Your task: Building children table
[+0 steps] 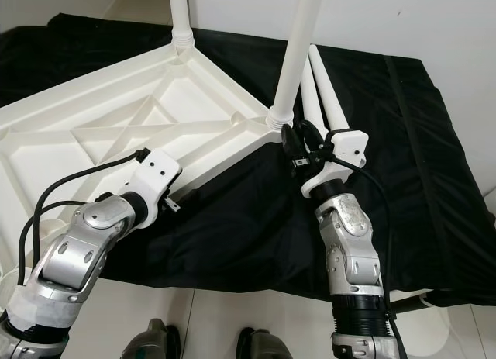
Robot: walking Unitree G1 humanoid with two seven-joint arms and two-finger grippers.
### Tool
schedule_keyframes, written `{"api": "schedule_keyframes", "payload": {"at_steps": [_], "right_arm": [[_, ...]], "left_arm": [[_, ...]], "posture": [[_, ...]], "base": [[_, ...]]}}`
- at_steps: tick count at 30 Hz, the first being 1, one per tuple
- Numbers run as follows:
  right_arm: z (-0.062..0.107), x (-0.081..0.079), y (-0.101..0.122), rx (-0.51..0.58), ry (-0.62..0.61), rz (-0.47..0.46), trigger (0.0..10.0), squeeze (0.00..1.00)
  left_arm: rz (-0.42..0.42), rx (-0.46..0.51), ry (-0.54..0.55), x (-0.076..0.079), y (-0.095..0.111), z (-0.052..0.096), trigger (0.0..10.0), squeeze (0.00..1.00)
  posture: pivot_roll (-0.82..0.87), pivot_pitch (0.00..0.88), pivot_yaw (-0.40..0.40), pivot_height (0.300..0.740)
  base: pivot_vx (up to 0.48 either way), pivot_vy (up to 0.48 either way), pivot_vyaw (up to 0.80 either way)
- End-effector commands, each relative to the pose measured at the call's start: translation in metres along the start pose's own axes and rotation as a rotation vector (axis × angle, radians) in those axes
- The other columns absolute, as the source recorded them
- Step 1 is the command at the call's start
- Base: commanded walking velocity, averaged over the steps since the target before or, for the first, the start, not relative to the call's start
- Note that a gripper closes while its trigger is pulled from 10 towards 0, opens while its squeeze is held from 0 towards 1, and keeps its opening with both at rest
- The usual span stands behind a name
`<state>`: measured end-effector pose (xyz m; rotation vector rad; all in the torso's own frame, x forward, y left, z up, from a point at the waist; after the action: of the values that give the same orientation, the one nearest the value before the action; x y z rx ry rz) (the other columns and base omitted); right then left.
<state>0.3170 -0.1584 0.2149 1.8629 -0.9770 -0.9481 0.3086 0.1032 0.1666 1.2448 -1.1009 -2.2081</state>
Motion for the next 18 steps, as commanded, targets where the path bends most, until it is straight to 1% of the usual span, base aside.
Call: {"api": "schedule_keyframes", "payload": {"at_steps": [1,2,3,4,6,7,8,10,11,13,14,15,16,17,18], "right_arm": [[0.0035,0.0014,-0.0001,-0.014,-0.007,0.006,10.0,0.0],[0.0035,0.0014,-0.0001,-0.014,-0.007,0.006,10.0,0.0],[0.0034,0.001,0.0004,-0.016,-0.006,0.007,10.0,0.0],[0.0032,0.0011,0.0011,-0.018,-0.005,0.007,10.0,0.0],[0.0033,0.001,0.0018,-0.02,-0.007,0.006,10.0,0.0],[0.0032,0.0009,0.0024,-0.021,-0.007,0.007,10.0,0.0],[0.0032,0.0006,0.0031,-0.024,-0.007,0.007,10.0,0.0],[0.0033,0.0002,0.0038,-0.025,-0.006,0.009,10.0,0.0],[0.0033,0.0001,0.0043,-0.027,-0.005,0.01,10.0,0.0],[0.0033,0.0001,0.0043,-0.027,-0.005,0.01,10.0,0.0],[0.0033,0.0001,0.0049,-0.029,-0.006,0.011,10.0,0.0],[0.0033,0.0003,0.0055,-0.031,-0.005,0.013,10.0,0.0],[0.0033,0.0008,0.0063,-0.033,-0.005,0.015,10.0,0.0],[0.0033,0.0008,0.0063,-0.033,-0.005,0.015,10.0,0.0],[0.0032,0.0014,0.007,-0.035,-0.004,0.019,10.0,0.0]], "left_arm": [[-0.014,-0.03,0.0,-0.0006,-0.0086,0.0009,9.7,0.0],[-0.014,-0.03,0.0,-0.0006,-0.0086,0.0009,9.7,0.0],[-0.018,-0.031,-0.002,-0.0008,-0.0091,0.0009,8.0,0.0],[-0.016,-0.031,-0.008,-0.0003,-0.0096,0.0009,5.5,0.0],[-0.014,-0.031,-0.012,0.0001,-0.0098,0.0008,5.5,0.0],[-0.009,-0.031,-0.018,0.0008,-0.0103,0.0007,4.5,0.0],[-0.01,-0.03,-0.024,0.0019,-0.0107,0.0004,3.0,0.0],[-0.012,-0.03,-0.028,0.0029,-0.011,0.0001,3.0,0.0],[-0.014,-0.03,-0.031,0.0036,-0.0111,-0.0001,2.7,0.0],[-0.014,-0.03,-0.031,0.0036,-0.0111,-0.0001,2.7,0.0],[-0.013,-0.026,-0.036,0.0043,-0.0108,-0.0005,1.8,0.0],[-0.013,-0.021,-0.042,0.005,-0.0103,-0.0009,0.2,0.0],[-0.019,-0.016,-0.048,0.0059,-0.0098,-0.0015,0.0,0.0],[-0.019,-0.016,-0.048,0.0059,-0.0098,-0.0015,0.0,0.0],[-0.022,-0.016,-0.053,0.0067,-0.0098,-0.0025,2.2,0.0]], "posture": [[0.13,0.082,-0.026,0.74],[0.13,0.082,-0.026,0.74],[0.13,0.08,-0.027,0.74],[0.13,0.079,-0.027,0.74],[0.13,0.079,-0.027,0.74],[0.13,0.079,-0.028,0.74],[0.12,0.08,-0.028,0.74],[0.12,0.083,-0.032,0.74],[0.12,0.083,-0.032,0.74],[0.12,0.083,-0.032,0.74],[0.12,0.087,-0.035,0.74],[0.12,0.09,-0.038,0.74],[0.11,0.092,-0.041,0.74],[0.11,0.092,-0.041,0.74],[0.11,0.096,-0.047,0.74]], "base": [[0.0,0.0,0.0],[0.0,0.0,0.0],[0.0,0.0,0.0],[0.0,0.0,0.0],[0.0,0.0,0.0],[0.0,0.0,0.0],[0.0,0.0,0.0],[0.0,0.0,0.0],[0.0,0.0,0.0],[0.0,0.0,0.0],[0.0,0.0,0.0],[0.0,0.0,0.0],[0.0,0.0,0.0],[0.0,0.0,0.0],[0.0,0.0,0.0]]}}
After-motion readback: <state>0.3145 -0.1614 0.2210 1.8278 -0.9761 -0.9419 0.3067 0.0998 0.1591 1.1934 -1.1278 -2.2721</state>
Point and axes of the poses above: a point about 5 cm out from each wrist's last joint towards the gripper, its own z axis pointing back from the gripper into the wrist, its own y axis along the axis of the wrist's last joint, x = y × z, the point moved 2 cm from there along -z, pointing out of the wrist towards the gripper, and after that the axes turned 13 degrees about -z, right-handed, at the moved point
